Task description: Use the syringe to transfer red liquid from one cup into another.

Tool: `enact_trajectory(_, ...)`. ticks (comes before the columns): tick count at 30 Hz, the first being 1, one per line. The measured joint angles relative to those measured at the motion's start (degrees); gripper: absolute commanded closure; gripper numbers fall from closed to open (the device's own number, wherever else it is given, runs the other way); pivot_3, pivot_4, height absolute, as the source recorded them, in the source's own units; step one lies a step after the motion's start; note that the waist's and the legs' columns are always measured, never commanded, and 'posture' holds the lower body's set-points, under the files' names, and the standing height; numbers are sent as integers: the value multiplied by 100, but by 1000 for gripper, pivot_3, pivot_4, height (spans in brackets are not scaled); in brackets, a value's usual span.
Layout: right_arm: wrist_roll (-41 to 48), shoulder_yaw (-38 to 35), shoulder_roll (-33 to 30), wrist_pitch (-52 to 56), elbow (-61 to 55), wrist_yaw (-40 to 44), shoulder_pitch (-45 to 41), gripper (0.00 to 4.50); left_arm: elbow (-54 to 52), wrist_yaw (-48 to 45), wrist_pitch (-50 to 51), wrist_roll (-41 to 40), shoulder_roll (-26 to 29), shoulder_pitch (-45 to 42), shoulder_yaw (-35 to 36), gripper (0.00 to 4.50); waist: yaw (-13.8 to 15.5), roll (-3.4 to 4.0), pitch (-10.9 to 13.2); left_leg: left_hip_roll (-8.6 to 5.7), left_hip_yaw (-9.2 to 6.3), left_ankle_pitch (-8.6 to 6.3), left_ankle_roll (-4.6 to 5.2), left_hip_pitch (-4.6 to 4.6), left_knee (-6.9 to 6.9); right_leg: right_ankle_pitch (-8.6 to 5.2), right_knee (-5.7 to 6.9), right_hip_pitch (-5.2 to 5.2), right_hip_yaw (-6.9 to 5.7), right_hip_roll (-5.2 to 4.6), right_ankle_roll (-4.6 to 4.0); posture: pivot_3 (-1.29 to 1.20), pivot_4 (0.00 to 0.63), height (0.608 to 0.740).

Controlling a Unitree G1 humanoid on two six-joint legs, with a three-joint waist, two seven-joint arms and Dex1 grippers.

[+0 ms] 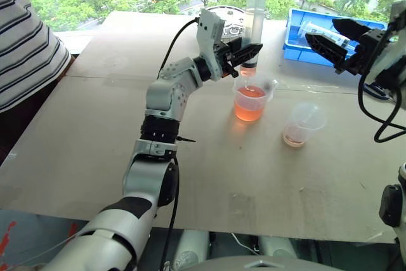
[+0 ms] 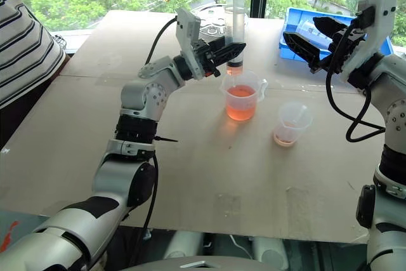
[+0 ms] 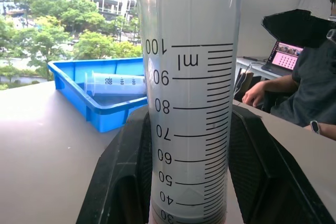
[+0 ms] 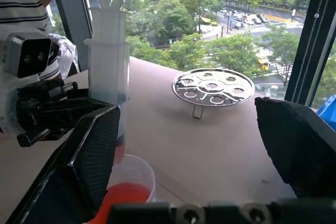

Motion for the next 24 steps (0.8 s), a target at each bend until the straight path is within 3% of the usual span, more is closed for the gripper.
enact_trajectory(8,256,-137,-136,-161,-527,285,763,53,408,167,717,-176,48,-275,173,3108,-6,-1,1,0,-2,-11,20,0,2,0,2,0,-2,4,0,0,150,740)
enact_trajectory(18,1069,-1522,-678,80,-1046,50,1746,53,-350,470,1623,-695,-582,-1177,93,3108,52,-1,1,1,-1,-12,20,6,5,0,1,10,-1,5,1,0,150,740)
enact_trajectory(24,1387,-2135,-1046,240,-1274,-194,2192,53,-333,-86,577,-429,-1254,-689,-635,3108,25,4,-2,2,5,-12,20,17,5,0,0,20,7,6,0,0,150,740)
